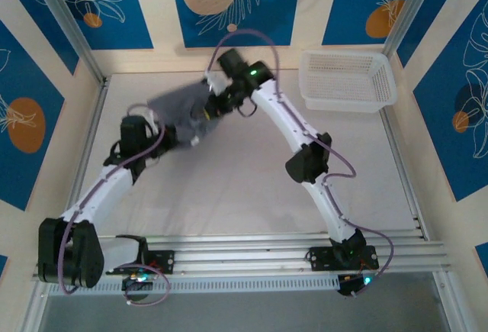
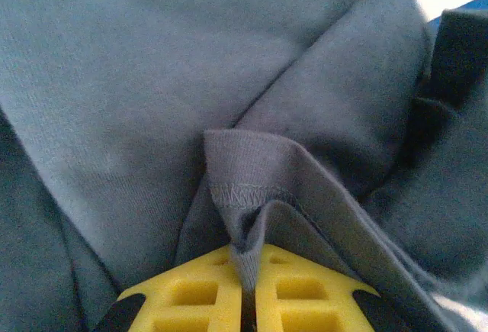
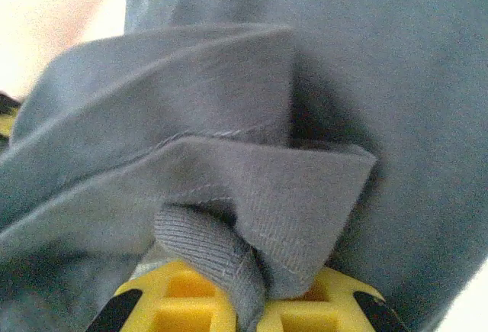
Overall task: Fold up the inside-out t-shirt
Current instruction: Fold the T-shirt at the center of the table.
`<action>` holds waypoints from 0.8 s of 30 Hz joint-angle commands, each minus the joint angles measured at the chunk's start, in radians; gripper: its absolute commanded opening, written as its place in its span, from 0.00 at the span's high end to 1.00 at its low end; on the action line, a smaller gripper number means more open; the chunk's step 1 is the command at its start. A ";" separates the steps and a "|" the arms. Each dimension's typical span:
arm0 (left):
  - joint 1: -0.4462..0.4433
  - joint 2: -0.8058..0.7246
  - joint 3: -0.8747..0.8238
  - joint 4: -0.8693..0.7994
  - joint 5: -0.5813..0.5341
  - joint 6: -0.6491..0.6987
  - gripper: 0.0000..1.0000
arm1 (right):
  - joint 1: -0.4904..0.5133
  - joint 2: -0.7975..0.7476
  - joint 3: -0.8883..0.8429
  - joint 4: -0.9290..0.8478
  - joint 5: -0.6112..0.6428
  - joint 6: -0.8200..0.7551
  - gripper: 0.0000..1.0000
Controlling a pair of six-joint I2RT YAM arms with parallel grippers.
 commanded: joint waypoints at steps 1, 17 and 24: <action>-0.009 -0.115 -0.066 -0.186 -0.083 0.057 1.00 | 0.022 -0.127 -0.340 -0.060 0.005 -0.068 1.00; -0.013 -0.331 -0.222 -0.336 -0.139 0.021 1.00 | 0.015 -0.617 -1.164 0.476 -0.075 0.311 1.00; -0.017 -0.111 -0.137 -0.091 -0.050 0.058 1.00 | -0.053 -0.554 -1.206 0.629 -0.044 0.385 0.99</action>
